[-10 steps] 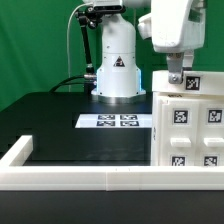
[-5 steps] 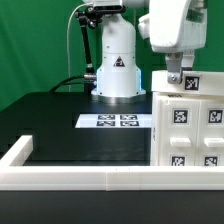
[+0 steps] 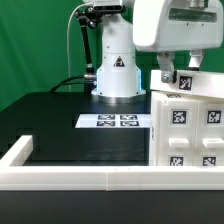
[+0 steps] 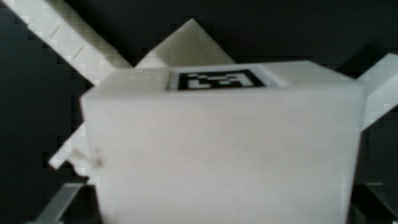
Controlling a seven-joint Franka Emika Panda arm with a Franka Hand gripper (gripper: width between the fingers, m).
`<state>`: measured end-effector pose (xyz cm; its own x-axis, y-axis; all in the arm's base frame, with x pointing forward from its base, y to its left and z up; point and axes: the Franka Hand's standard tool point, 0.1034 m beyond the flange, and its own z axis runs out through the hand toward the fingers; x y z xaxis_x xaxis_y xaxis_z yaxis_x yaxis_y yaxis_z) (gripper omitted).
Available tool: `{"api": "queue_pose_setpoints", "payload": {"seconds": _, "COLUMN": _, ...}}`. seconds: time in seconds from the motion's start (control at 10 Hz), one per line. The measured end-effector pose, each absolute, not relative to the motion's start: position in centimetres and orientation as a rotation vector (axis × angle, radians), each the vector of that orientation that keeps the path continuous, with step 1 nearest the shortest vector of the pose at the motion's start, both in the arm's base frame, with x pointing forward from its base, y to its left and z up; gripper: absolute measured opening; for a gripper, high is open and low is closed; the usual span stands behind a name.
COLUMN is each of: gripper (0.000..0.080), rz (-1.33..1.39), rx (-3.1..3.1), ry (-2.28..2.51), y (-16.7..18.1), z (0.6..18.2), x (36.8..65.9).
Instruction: Assemble cabinet
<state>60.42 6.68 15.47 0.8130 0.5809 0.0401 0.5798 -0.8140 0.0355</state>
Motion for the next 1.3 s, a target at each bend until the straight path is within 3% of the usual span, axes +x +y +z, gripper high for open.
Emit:
{"api": "queue_pose_setpoints", "payload": {"seconds": 0.6, "gripper": 0.0564, "rz": 0.124, "rx": 3.138, "ry": -0.028, "y": 8.2, "z": 15.3, "x": 59.8}}
{"api": "queue_pose_setpoints", "payload": {"seconds": 1.3, "gripper": 0.0564, "rz": 0.123, "rx": 3.098, "ry": -0.646, "y": 8.9, "z": 15.2, "x": 59.8}}
